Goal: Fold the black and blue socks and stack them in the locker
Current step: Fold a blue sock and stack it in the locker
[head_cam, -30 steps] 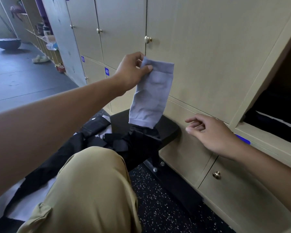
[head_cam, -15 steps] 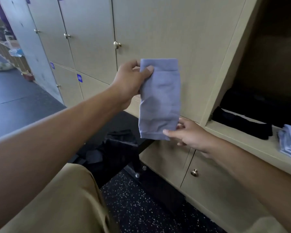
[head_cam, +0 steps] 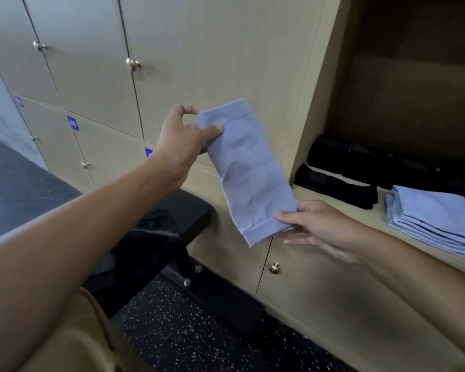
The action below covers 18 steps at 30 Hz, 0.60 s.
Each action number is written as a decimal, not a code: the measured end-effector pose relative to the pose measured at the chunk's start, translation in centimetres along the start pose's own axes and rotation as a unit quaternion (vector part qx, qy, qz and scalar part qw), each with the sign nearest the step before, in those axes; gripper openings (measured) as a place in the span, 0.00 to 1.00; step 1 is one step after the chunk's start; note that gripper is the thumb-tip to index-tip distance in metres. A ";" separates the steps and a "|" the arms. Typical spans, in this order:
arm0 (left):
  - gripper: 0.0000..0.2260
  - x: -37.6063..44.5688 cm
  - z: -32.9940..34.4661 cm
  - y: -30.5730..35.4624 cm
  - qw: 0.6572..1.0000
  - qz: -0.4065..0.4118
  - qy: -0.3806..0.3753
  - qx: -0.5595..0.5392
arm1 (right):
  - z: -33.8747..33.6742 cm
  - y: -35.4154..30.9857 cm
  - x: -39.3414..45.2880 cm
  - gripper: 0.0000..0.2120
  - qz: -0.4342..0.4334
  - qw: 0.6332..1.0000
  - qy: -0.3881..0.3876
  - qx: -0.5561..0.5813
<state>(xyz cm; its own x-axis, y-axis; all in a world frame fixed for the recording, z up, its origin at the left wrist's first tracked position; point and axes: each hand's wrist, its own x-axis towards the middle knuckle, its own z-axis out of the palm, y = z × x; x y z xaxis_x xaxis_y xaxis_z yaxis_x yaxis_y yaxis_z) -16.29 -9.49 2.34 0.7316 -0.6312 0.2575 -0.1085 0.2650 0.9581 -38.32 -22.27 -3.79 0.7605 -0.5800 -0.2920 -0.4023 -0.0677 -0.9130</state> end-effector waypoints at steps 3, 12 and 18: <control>0.16 -0.4 0.1 -0.7 0.997 0.019 -0.018 0.071 | -1.5 0.0 -1.7 0.08 -0.006 0.997 0.018 0.069; 0.15 -1.9 3.2 -1.4 0.960 0.110 -0.113 0.231 | -4.7 -0.2 -3.5 0.16 -0.004 0.973 0.149 0.174; 0.17 -3.1 5.9 -2.3 0.929 0.152 -0.208 0.266 | -5.5 -1.1 -4.3 0.12 -0.007 0.962 0.164 0.220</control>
<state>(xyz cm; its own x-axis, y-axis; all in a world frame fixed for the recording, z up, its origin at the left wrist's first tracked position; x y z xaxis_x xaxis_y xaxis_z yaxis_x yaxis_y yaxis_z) -22.32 -12.42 0.07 0.3013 -0.8431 0.4454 -0.6655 0.1486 0.7315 -43.93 -24.19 0.04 0.5334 -0.8116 -0.2383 -0.0829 0.2302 -0.9696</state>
